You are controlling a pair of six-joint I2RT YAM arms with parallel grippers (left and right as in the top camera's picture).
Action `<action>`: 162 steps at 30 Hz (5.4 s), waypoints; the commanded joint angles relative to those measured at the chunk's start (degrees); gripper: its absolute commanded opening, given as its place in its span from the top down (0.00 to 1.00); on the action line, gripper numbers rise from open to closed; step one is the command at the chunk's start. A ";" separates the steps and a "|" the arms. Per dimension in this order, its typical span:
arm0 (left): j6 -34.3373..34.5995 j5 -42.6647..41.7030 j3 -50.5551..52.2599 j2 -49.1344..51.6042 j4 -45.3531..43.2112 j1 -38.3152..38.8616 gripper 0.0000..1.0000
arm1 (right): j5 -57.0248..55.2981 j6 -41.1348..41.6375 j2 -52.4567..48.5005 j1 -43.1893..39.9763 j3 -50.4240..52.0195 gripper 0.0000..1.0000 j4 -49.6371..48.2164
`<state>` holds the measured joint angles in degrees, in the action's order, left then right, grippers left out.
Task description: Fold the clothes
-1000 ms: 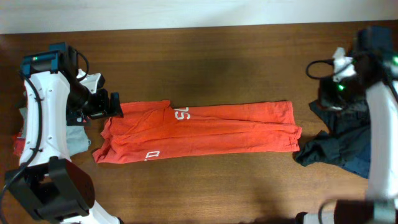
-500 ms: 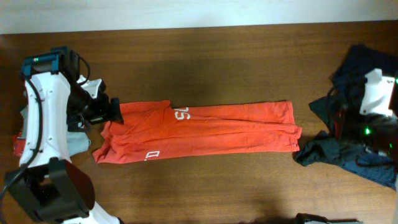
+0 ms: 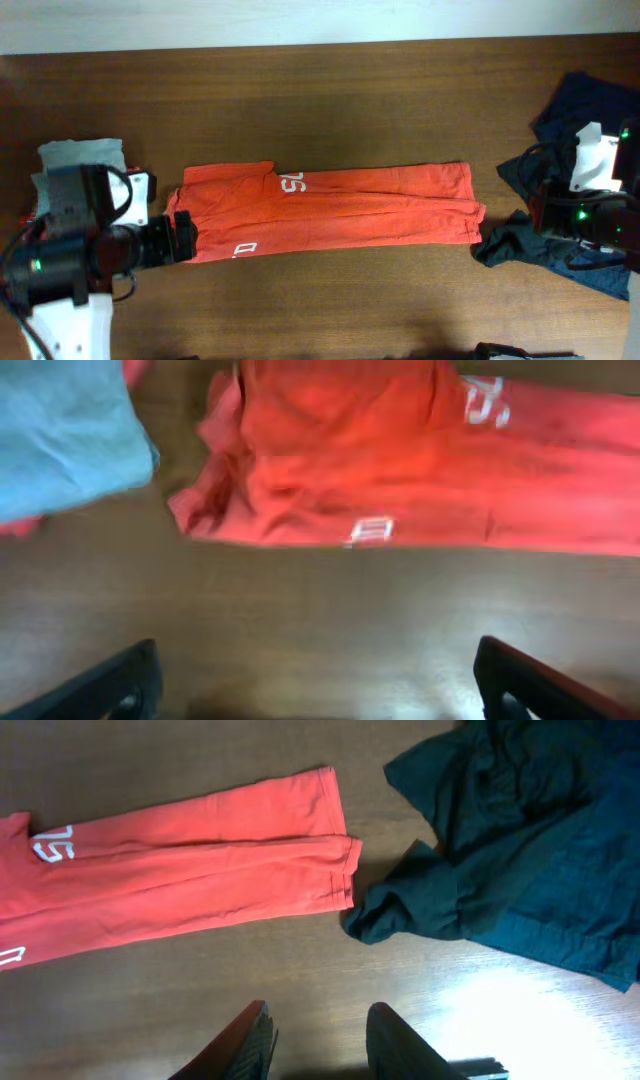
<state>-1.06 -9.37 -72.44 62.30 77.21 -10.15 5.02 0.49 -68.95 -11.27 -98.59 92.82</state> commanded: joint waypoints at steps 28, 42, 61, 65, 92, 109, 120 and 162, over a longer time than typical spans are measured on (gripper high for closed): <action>5.86 0.00 2.67 0.02 -9.57 -0.04 0.01 | 0.76 0.59 0.24 -0.39 0.94 0.62 0.85; 4.44 -5.49 -11.91 32.76 -16.76 -0.28 0.01 | 0.76 0.59 0.24 -0.39 0.94 0.62 0.87; 3.17 -9.53 -28.61 64.17 -20.02 -1.64 0.06 | 0.79 0.61 0.24 -0.39 0.94 0.62 1.14; 3.17 -9.33 -28.61 65.96 -20.81 -1.57 0.07 | 0.79 0.61 0.24 -0.39 0.94 0.62 1.14; 1.64 -5.99 -29.24 69.59 -16.52 -1.57 0.99 | 0.79 0.61 0.24 -0.39 0.94 0.62 1.09; -1.20 -13.79 -40.04 55.17 2.69 8.76 1.00 | 0.74 0.61 -0.04 -0.39 0.94 0.62 0.44; -1.20 -13.77 -40.04 53.22 12.07 18.93 0.99 | 0.76 0.61 -0.04 -0.39 0.94 0.62 0.42; -0.26 -11.30 -40.00 53.22 7.04 33.14 0.36 | 0.76 0.59 -0.02 -0.39 0.94 0.62 0.85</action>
<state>-1.23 -20.43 -111.77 117.54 83.02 22.76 5.43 1.08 -68.95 -11.29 -97.91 93.51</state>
